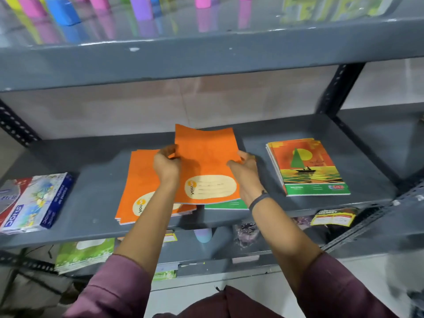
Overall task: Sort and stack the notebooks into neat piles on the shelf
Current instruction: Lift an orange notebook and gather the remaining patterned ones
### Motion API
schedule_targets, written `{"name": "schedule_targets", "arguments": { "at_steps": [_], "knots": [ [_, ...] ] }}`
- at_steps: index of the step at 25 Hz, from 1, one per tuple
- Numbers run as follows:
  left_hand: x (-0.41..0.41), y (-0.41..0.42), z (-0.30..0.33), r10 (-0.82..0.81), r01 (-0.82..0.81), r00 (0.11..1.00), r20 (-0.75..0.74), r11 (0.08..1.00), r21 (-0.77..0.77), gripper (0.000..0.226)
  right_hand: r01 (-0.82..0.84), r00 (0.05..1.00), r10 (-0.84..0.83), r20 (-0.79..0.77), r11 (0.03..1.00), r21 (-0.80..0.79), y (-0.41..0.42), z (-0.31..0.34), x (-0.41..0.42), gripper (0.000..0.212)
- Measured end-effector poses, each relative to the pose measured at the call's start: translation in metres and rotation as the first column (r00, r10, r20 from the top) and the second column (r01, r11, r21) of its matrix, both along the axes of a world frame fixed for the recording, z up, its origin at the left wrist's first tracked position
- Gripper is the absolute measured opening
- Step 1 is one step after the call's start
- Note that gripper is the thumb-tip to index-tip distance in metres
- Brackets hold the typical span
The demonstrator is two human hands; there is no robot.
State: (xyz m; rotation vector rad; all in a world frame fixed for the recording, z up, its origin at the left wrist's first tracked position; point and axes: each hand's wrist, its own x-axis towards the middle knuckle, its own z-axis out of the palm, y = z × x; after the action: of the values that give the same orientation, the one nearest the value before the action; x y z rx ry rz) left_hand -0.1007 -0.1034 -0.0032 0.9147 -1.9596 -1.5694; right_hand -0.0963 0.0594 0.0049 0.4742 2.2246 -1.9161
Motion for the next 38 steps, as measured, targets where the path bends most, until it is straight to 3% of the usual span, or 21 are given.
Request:
{"name": "schedule_targets", "arguments": {
  "at_steps": [5, 8, 11, 13, 15, 16, 18, 20, 22, 24, 25, 29, 31, 34, 36, 38],
  "knots": [
    [0.041, -0.077, 0.001, 0.191, -0.178, 0.979, 0.075, 0.973, -0.146, 0.032, -0.238, 0.971, 0.239, 0.001, 0.969, -0.073, -0.077, -0.009, 0.015, 0.056],
    [0.055, -0.094, -0.010, 0.169, -0.095, 0.952, 0.253, 0.955, -0.279, 0.035, -0.326, 0.945, 0.328, 0.008, 0.935, 0.138, -0.097, -0.022, 0.023, 0.056],
    [0.060, -0.098, -0.012, 0.167, 0.009, 0.897, 0.410, 0.919, -0.394, 0.032, -0.305, 0.945, 0.326, 0.006, 0.879, 0.366, -0.087, -0.026, 0.019, 0.048],
    [0.059, -0.090, -0.005, 0.237, -0.014, 0.901, 0.363, 0.854, -0.520, 0.033, -0.202, 0.962, 0.269, -0.041, 0.808, 0.554, -0.070, -0.030, 0.014, 0.044],
    [0.054, -0.062, 0.002, 0.155, -0.053, 0.979, 0.132, 0.819, -0.571, 0.034, -0.073, 0.971, 0.216, -0.103, 0.677, 0.732, -0.046, -0.035, 0.013, 0.046],
    [0.050, -0.040, 0.003, 0.041, -0.025, 0.999, 0.018, 0.847, -0.530, 0.035, -0.023, 0.974, 0.191, -0.119, 0.612, 0.790, -0.034, -0.037, 0.013, 0.046],
    [0.044, 0.015, 0.002, -0.199, 0.168, 0.977, -0.077, 0.939, -0.299, 0.036, 0.018, 0.986, 0.133, -0.104, 0.533, 0.846, -0.015, -0.043, 0.014, 0.046],
    [0.037, 0.061, -0.007, -0.361, 0.360, 0.933, 0.002, 0.930, -0.071, 0.038, -0.008, 0.996, 0.081, -0.039, 0.515, 0.857, -0.004, -0.048, 0.015, 0.047],
    [0.027, 0.086, -0.022, -0.425, 0.434, 0.877, 0.224, 0.901, 0.009, 0.046, -0.034, 0.999, 0.044, 0.012, 0.560, 0.828, 0.002, -0.051, 0.015, 0.049],
    [0.021, 0.091, -0.034, -0.408, 0.432, 0.816, 0.410, 0.901, 0.037, 0.051, 0.007, 1.000, -0.003, -0.007, 0.650, 0.760, 0.006, -0.051, 0.013, 0.050],
    [0.019, 0.092, -0.038, -0.382, 0.406, 0.825, 0.417, 0.913, 0.034, 0.049, 0.044, 0.999, -0.041, -0.020, 0.709, 0.704, 0.009, -0.049, 0.010, 0.050],
    [0.022, 0.096, -0.040, -0.219, 0.210, 0.939, 0.267, 0.976, 0.059, 0.028, 0.102, 0.985, -0.156, 0.079, 0.878, 0.468, 0.019, -0.036, -0.006, 0.050],
    [0.020, 0.097, -0.038, -0.112, 0.073, 0.968, 0.223, 0.981, 0.179, 0.030, 0.090, 0.989, -0.132, 0.072, 0.902, 0.423, 0.019, -0.026, -0.012, 0.047],
    [0.011, 0.108, -0.026, 0.051, -0.115, 0.987, 0.151, 0.881, 0.458, 0.032, 0.162, 0.987, -0.133, -0.095, 0.882, 0.443, 0.025, -0.001, -0.023, 0.040],
    [0.004, 0.126, -0.014, 0.072, -0.111, 0.993, 0.092, 0.834, 0.540, 0.029, 0.208, 0.972, -0.127, -0.200, 0.863, 0.461, 0.044, 0.016, -0.030, 0.037],
    [-0.003, 0.151, -0.003, 0.001, 0.006, 1.000, -0.012, 0.828, 0.561, 0.030, 0.247, 0.960, -0.153, -0.234, 0.855, 0.456, 0.078, 0.027, -0.036, 0.037]
  ]
}}
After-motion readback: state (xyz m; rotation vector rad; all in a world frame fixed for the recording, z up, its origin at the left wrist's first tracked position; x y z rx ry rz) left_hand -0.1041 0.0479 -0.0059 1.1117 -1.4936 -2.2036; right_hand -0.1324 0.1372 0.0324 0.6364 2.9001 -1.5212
